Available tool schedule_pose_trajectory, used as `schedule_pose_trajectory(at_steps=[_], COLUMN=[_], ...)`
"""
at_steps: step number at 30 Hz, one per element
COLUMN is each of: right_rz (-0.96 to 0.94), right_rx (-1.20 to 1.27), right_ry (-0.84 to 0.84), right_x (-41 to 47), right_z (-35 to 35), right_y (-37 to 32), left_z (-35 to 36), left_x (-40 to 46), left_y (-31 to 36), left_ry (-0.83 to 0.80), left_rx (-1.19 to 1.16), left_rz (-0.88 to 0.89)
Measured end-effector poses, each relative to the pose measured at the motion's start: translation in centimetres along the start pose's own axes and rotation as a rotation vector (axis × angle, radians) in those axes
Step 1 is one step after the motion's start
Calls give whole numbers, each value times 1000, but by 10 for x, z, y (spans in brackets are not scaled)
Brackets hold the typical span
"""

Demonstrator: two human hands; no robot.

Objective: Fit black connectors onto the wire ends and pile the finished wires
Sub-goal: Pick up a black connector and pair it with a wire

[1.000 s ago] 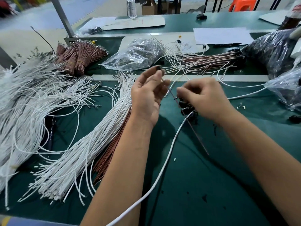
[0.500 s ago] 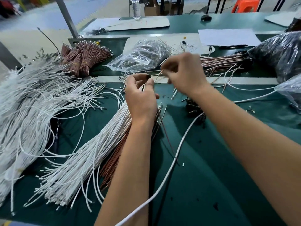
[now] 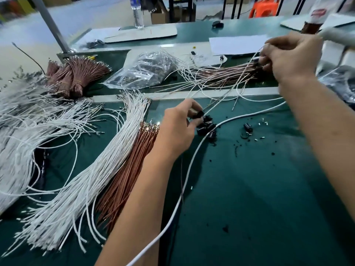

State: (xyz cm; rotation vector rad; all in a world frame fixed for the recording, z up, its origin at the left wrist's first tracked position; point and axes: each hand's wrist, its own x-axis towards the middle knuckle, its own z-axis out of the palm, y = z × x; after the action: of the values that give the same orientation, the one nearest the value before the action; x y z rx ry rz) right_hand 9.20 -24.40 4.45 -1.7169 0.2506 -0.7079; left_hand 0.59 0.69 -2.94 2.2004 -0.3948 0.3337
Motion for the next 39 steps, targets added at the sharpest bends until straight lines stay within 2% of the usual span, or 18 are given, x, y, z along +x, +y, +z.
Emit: schedule_pose_trajectory(at_steps=[2, 4, 8, 10, 12, 13, 17, 23, 25, 29, 33, 39], right_rz=[54, 69, 119, 197, 319, 370, 448, 440, 418, 376, 269, 45], right_rx=[10, -47, -172, -149, -52, 17, 266, 309, 384, 566, 573, 596], right_ry=[8, -63, -174, -348, -538, -581, -517, -413, -370, -393, -402, -330], right_x=[7, 6, -34, -67, -100, -113, -133, -133, -128, -119, -121, -121], right_z=[-9, -15, -13, -7, 0, 2, 8, 1, -2, -10, -10, -14], right_y=[6, 10, 8, 11, 17, 21, 27, 30, 31, 35, 36, 28], left_z=[3, 7, 18, 26, 33, 36, 40, 33, 30, 23, 22, 21], left_x=[-1, 0, 3, 2, 1, 1, 0, 0, 0, 0, 0, 0], left_y=[0, 4, 15, 19, 20, 21, 21, 19, 16, 9, 6, 6], left_ry=[-23, 12, 97, 117, 127, 129, 42, 2, 25, 13, -13, -46], left_rx=[-6, -87, -575, -751, -801, -799, -776, -791, -769, -770, -803, -814], left_rz=[1, -25, -263, -363, -414, -426, -371, -319, -306, -308, -303, -304])
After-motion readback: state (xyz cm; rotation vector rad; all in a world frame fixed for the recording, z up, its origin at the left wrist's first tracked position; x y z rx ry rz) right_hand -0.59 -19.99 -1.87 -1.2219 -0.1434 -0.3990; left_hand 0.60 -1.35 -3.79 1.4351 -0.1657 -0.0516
